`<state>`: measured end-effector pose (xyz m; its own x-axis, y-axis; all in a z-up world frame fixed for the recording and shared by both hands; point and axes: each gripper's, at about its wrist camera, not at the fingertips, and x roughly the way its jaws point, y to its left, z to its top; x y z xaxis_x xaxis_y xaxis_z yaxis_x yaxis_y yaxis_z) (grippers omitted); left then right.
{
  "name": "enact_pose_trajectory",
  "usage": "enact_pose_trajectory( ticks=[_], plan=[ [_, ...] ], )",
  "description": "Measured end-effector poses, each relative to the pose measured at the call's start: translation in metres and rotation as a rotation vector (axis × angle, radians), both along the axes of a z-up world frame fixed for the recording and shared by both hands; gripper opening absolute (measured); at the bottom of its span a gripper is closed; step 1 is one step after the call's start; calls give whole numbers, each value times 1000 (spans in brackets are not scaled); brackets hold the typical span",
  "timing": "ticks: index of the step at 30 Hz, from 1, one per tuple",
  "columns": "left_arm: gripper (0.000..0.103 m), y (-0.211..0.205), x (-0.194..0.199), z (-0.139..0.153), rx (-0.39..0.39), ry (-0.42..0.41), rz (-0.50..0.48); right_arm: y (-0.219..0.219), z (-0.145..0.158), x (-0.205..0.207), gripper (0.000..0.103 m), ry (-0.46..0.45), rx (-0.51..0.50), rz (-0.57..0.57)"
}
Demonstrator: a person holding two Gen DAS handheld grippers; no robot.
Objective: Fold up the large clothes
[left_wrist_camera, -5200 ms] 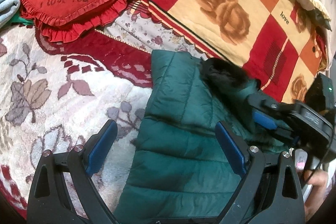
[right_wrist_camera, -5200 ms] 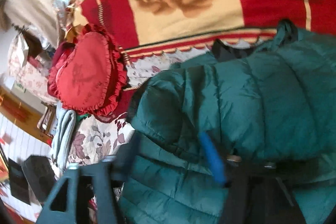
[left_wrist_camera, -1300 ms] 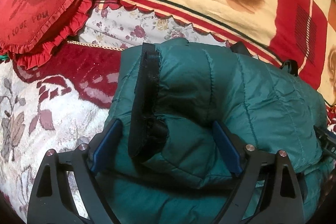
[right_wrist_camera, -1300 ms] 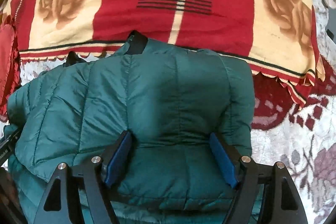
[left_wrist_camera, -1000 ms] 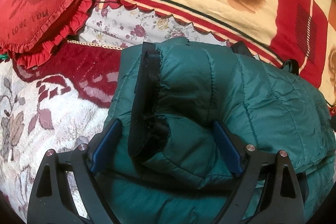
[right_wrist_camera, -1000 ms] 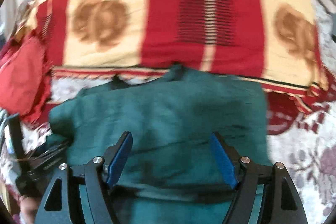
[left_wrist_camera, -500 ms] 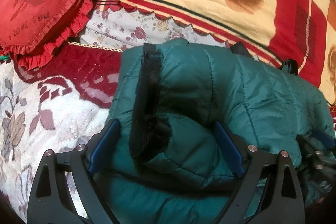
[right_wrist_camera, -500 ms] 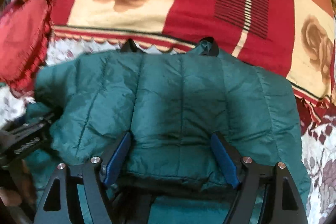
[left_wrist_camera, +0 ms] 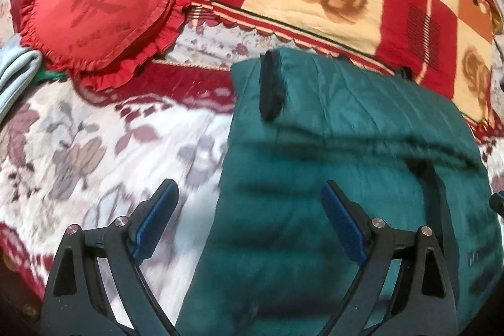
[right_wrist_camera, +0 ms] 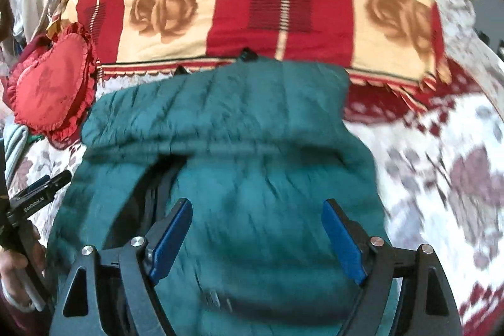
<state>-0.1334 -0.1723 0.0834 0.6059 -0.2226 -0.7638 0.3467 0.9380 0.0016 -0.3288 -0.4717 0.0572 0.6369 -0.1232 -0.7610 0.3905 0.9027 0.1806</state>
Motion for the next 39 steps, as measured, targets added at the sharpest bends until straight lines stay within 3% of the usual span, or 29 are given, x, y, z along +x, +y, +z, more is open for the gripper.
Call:
enact_pose_trajectory(
  ticks=[7, 14, 34, 39],
  plan=[
    [92, 30, -56, 4, -13, -2, -19, 5, -14, -74, 82, 29, 19, -27],
    [92, 45, -92, 4, -30, 10, -24, 11, -26, -118, 82, 51, 39, -47],
    [92, 82, -116, -20, -23, 77, 4, 16, -33, -156, 88, 94, 45, -78],
    [92, 90, -121, -24, -16, 88, -4, 9, -38, -165, 88, 105, 93, -89]
  ],
)
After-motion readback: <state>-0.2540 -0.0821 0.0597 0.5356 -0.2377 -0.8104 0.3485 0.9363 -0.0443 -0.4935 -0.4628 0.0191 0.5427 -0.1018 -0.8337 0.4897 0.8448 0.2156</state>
